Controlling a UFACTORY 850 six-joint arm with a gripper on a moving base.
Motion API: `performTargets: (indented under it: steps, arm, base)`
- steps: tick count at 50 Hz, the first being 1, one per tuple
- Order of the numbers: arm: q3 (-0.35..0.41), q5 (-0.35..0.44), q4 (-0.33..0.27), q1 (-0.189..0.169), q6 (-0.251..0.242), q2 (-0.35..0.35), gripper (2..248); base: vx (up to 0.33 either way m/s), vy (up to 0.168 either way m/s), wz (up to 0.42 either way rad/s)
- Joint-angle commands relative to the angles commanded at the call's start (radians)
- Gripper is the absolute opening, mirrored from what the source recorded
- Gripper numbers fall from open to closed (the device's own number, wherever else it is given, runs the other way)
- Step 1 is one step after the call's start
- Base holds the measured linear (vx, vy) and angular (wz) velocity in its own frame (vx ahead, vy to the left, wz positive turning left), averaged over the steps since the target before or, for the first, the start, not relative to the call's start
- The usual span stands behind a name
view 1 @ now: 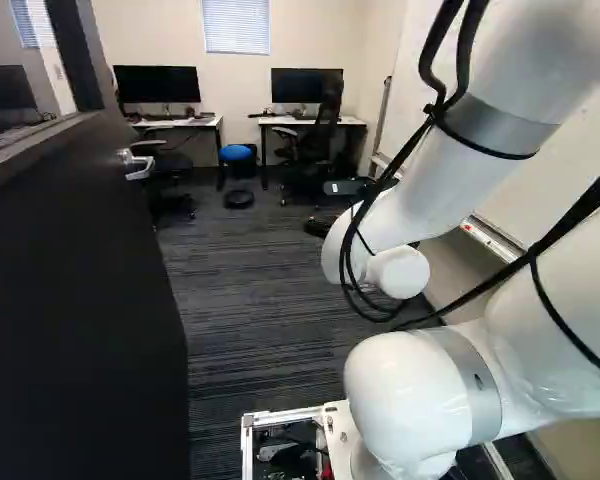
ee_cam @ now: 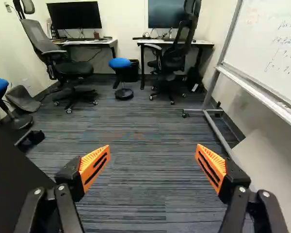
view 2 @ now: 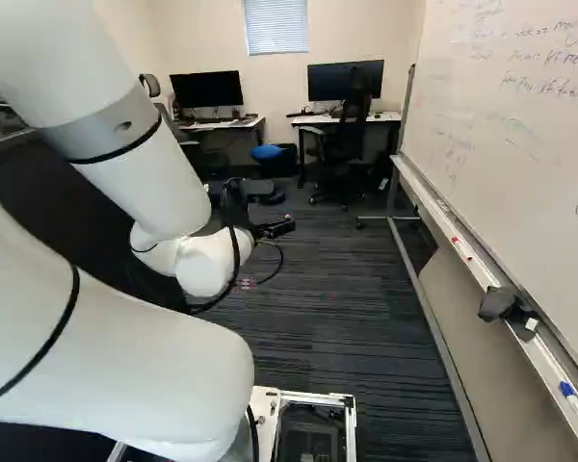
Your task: Open the door and move inside
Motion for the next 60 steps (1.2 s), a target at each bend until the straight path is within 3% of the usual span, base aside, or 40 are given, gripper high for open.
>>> performTargets:
  steps: [60]
  arm:
    - [0.000, 0.000, 0.000, 0.000, 0.000, 0.000, 247]
  base:
    - [0.154, 0.005, -0.006]
